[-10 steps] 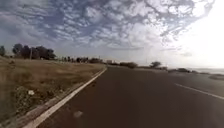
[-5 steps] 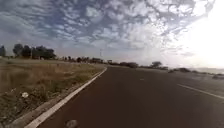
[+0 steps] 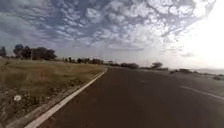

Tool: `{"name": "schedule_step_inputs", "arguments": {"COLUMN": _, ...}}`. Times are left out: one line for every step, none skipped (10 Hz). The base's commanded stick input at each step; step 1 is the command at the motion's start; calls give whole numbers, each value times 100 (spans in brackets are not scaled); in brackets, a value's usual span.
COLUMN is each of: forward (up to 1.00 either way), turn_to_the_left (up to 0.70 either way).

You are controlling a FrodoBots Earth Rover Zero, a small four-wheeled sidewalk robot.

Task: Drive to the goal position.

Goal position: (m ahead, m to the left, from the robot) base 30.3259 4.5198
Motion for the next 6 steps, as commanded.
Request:
{"name": "schedule_step_inputs", "arguments": {"forward": 45, "turn_to_the_left": -27}}
{"name": "schedule_step_inputs", "arguments": {"forward": 45, "turn_to_the_left": -27}}
{"name": "schedule_step_inputs", "arguments": {"forward": 45, "turn_to_the_left": -27}}
{"name": "schedule_step_inputs", "arguments": {"forward": 45, "turn_to_the_left": -27}}
{"name": "schedule_step_inputs", "arguments": {"forward": 45, "turn_to_the_left": -27}}
{"name": "schedule_step_inputs", "arguments": {"forward": 45, "turn_to_the_left": -16}}
